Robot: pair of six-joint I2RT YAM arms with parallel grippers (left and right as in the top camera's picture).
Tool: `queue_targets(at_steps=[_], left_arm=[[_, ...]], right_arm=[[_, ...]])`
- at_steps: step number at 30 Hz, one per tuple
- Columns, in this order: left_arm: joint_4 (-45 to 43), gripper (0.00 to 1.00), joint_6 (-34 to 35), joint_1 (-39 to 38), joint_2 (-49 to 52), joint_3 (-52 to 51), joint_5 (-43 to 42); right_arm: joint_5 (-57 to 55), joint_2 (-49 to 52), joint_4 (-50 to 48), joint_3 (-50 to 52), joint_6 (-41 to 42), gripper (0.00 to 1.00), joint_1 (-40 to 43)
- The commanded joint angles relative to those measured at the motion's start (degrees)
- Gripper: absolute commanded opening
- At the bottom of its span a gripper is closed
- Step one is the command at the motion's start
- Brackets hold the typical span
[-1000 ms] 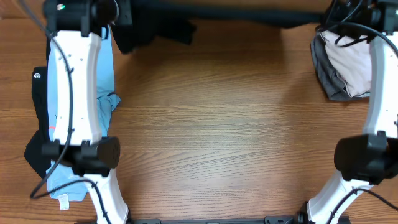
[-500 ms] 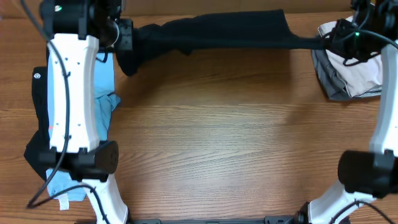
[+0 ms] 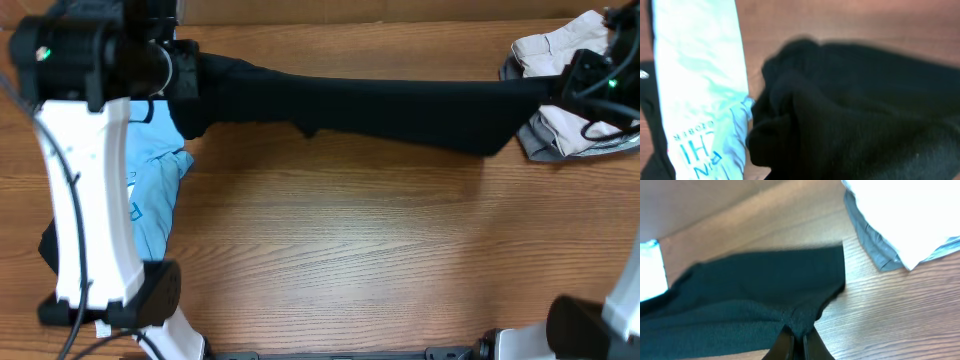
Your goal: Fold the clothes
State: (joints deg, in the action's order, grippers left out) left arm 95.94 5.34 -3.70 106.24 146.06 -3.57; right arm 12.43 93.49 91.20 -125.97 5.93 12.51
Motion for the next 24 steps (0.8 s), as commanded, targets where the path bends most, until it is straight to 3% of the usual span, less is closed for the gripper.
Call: queue_targets(at_steps=[1,12,24], left_arm=[[-2.93,0.04,-1.55,0.15,-6.71,0.2,2.95],[-21.05,0.04,-1.81,0.15,-19.58,0.48,2.99],[-22.93,0.04,-2.86,0.39,-18.75,0.46,7.19]], right_arm=[[-2.29,-5.81,-1.55,-0.79,-0.17,0.04,0.48],[-2.34,-16.68,-4.31,-6.05,-0.2,0.04,4.39],[-1.84,-14.51,-4.74,-6.91,-1.33,0.04,6.32]])
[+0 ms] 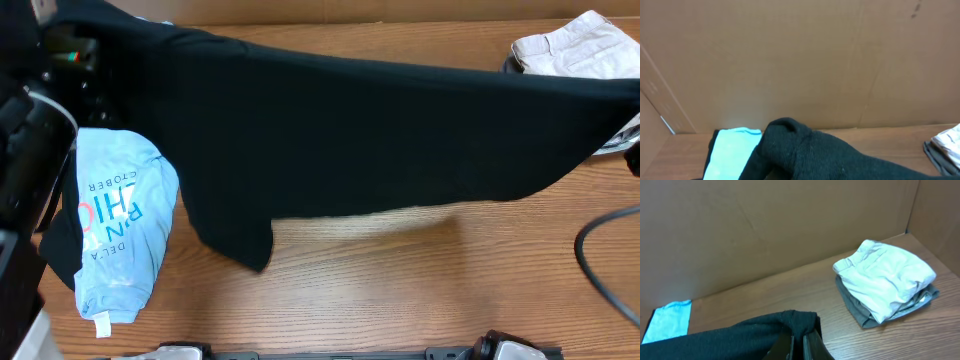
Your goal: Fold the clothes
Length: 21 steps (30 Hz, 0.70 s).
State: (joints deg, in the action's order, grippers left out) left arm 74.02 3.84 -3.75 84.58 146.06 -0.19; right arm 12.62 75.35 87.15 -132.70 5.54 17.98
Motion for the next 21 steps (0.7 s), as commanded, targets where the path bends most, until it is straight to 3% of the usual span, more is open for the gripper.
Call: queue_targets(at_steps=[1,9,21], left_arm=[[-1.31,0.04,-1.57,0.44,3.91,0.46,3.82],[-7.67,0.04,-1.99,0.9,13.86,0.46,3.78],[-32.59,0.04,-2.25,1.49,22.58,0.46,3.56]], right_arm=[[-2.01,4.7,-0.96,-0.17,-0.92,0.04,0.85],[1.81,14.93,-5.16,-0.17,-1.51,0.04,0.83],[3.37,23.78,-30.16,-0.2,0.63,0.04,0.74]])
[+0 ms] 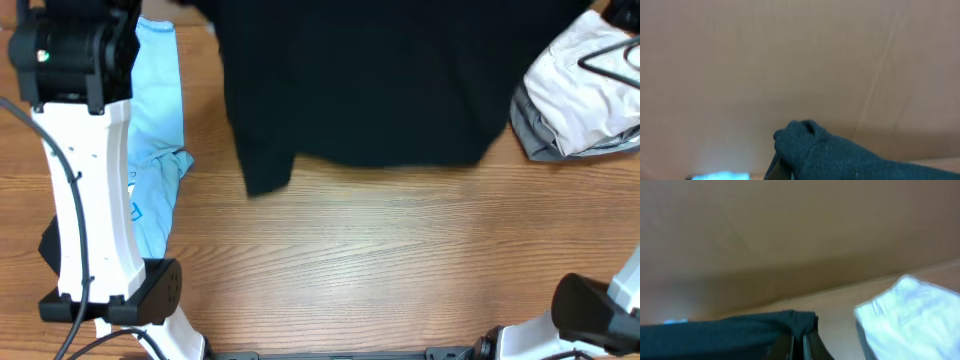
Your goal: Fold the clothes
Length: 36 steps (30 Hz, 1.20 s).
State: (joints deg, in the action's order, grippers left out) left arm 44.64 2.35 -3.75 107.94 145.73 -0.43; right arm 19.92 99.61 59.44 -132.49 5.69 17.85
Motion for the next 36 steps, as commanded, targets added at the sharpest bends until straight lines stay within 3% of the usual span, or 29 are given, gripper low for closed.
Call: queue_targets(at_steps=[1,10,20,36], left_arm=[[-4.72,0.04,-1.4,1.49,-0.83,0.81,3.8],[-2.29,0.04,-4.98,1.53,0.66,1.27,4.0],[0.83,0.04,-4.94,2.03,10.82,1.27,4.04],[-4.55,0.04,-4.74,2.67,3.89,1.55,3.85]], right_arm=[[-3.93,-0.59,-3.74,-0.66,0.48,0.04,0.87],[-3.91,3.17,-3.41,-0.63,0.04,0.04,0.85],[-3.26,13.35,0.76,0.26,-1.09,0.04,-0.55],[-2.62,7.23,-0.22,-2.08,-1.29,0.04,-0.04]])
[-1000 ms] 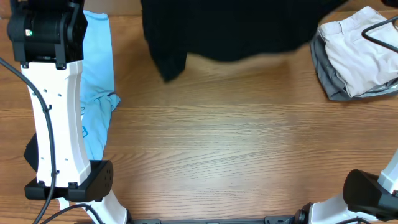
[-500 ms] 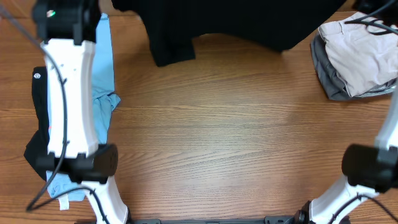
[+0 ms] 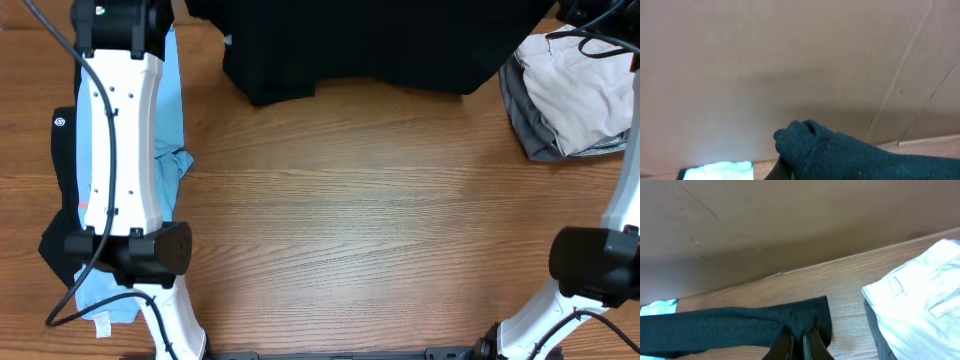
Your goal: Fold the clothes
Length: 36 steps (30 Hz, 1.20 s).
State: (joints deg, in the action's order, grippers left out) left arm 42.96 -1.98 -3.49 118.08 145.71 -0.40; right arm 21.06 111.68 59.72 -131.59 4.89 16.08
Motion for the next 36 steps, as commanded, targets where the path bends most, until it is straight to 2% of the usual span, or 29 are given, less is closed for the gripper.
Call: queue_targets(at_steps=[1,6,19,29,36], left_arm=[[-4.83,0.04,-0.42,2.4,-6.91,1.57,3.85],[-10.19,0.04,-0.13,2.29,-11.15,1.57,3.76],[-6.01,0.04,-1.38,2.23,-23.5,1.57,3.85],[-5.92,0.04,-2.82,2.36,-19.12,1.57,4.04],[-10.69,0.04,-2.82,2.47,-12.9,1.57,4.07]], right_arm=[[-3.78,-5.44,-0.5,-3.69,-0.48,0.04,1.73],[-3.8,-8.55,1.79,-8.44,-0.68,0.04,1.73],[-5.11,-20.72,4.33,-12.02,-1.75,0.04,3.08],[-5.11,-16.94,4.66,-12.0,-1.79,0.04,3.08],[-5.11,-10.82,0.26,-12.0,-1.92,0.04,3.06]])
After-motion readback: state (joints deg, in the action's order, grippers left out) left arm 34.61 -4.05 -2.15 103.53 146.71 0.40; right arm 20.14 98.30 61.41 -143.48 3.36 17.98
